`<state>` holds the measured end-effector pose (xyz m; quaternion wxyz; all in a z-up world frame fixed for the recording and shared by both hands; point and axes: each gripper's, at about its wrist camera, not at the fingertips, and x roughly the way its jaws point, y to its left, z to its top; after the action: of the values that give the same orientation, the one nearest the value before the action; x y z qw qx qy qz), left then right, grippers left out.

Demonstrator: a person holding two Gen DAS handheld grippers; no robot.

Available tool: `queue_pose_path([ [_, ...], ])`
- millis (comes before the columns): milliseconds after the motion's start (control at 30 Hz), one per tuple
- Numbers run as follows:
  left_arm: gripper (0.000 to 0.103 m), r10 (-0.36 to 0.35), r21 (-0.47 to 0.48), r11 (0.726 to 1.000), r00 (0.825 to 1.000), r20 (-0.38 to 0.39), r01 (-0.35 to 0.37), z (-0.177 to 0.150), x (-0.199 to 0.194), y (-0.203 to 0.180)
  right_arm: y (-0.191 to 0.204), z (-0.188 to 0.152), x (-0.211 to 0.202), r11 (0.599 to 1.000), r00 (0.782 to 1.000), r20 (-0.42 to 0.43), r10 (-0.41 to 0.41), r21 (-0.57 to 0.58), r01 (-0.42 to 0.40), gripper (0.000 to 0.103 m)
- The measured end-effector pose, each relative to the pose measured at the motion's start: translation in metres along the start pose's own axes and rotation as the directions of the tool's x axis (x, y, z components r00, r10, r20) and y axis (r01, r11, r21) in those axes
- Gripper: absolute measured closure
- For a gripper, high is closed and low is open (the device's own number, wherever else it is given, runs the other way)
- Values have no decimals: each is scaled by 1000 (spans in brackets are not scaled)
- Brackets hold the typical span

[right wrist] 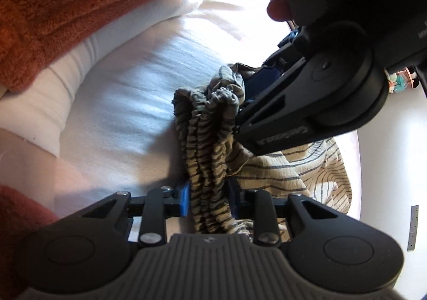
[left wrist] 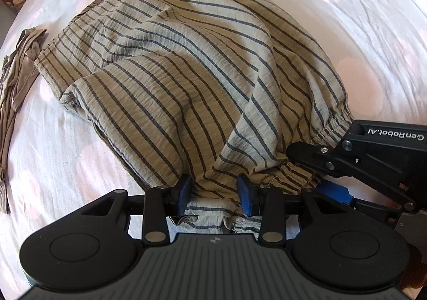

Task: Fold clothes
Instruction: 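Grasp the elastic waistband with the left tool while the right tool grasps it beside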

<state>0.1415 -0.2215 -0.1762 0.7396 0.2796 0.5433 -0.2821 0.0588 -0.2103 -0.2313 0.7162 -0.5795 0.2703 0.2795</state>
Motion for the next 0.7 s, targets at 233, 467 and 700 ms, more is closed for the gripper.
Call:
queue_pose_path([
  [233,66,-51,3,999,983,178,51,-12,-38,8,-30,0,-12,991,999,8,34,132,-35,84],
  [467,55,-97,153,987,929,357,45,-22,-79,6,-103,-15,-10,915,978,58,198,346,-206,85],
  [700,51,-85,308,950,900,427,-56,-32,-99,6,-134,-28,-2,853,953,89,291,427,-300,85],
])
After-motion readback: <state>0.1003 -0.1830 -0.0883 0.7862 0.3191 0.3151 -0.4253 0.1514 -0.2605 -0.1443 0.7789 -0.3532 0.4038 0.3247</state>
